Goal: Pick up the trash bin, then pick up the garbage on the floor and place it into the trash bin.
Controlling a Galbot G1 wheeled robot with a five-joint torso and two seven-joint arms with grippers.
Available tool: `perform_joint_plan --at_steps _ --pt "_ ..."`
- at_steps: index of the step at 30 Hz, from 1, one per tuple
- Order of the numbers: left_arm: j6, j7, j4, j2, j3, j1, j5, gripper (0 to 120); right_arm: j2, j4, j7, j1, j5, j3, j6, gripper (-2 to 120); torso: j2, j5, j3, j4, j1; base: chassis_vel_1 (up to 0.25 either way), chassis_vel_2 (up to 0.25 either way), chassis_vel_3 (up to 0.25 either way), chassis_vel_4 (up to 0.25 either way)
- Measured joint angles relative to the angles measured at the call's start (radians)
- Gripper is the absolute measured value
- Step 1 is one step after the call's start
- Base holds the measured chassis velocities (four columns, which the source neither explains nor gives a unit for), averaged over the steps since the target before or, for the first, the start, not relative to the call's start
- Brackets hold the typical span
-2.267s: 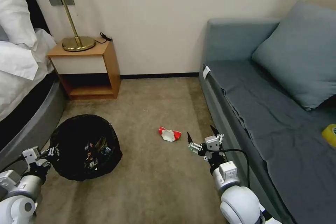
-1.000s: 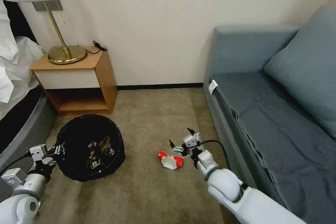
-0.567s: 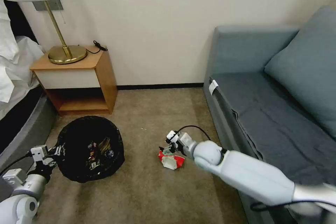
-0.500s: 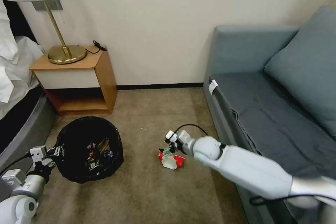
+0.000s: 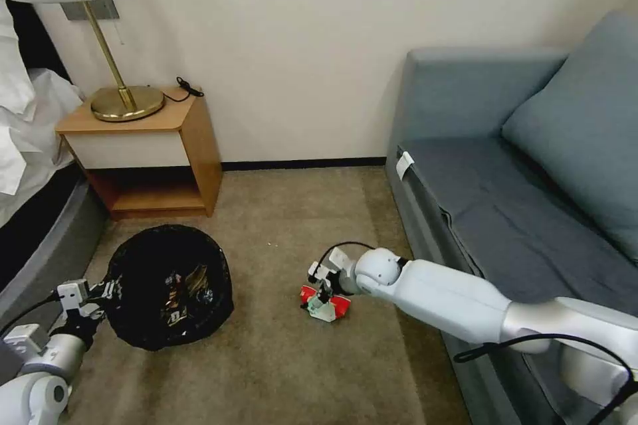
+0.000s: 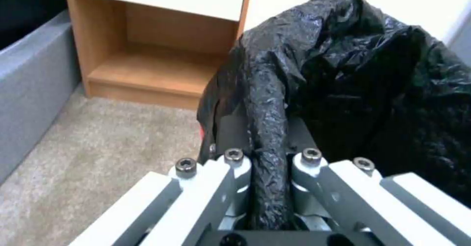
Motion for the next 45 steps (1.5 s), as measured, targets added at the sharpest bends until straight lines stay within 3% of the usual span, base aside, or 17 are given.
perform_joint_plan --at_steps 8,20,40,43,45 --pt "0.000 0.001 -0.006 0.005 -0.011 0.006 0.000 5 0.043 -0.149 -0.044 -0.046 -0.082 0.073 0.054 100 0.000 -0.0002 0.000 -0.0002 0.000 0.000 0.000 0.000 0.000" --pt "0.002 0.001 -0.001 0.001 -0.005 0.004 0.009 5 0.083 -0.198 -0.046 -0.088 -0.130 0.090 0.069 98 0.000 -0.0003 0.000 -0.0001 0.000 0.000 0.000 0.000 0.000" --pt "0.002 0.005 0.000 -0.007 -0.007 0.011 0.001 5 0.083 -0.173 0.020 -0.142 -0.129 0.109 0.086 23 0.000 -0.0003 0.000 -0.0002 0.000 0.000 0.000 0.000 0.000" --pt "0.002 0.005 -0.001 -0.008 -0.007 0.015 -0.003 5 0.083 -0.165 0.026 -0.145 -0.129 0.110 0.087 17 0.000 -0.0003 0.000 -0.0002 0.000 0.000 0.000 0.000 0.000" --pt "0.002 0.003 -0.004 -0.009 -0.008 0.020 -0.011 5 0.080 -0.152 0.040 -0.150 -0.127 0.116 0.088 5 0.000 -0.0003 0.000 -0.0002 0.000 0.000 0.000 0.000 0.000"
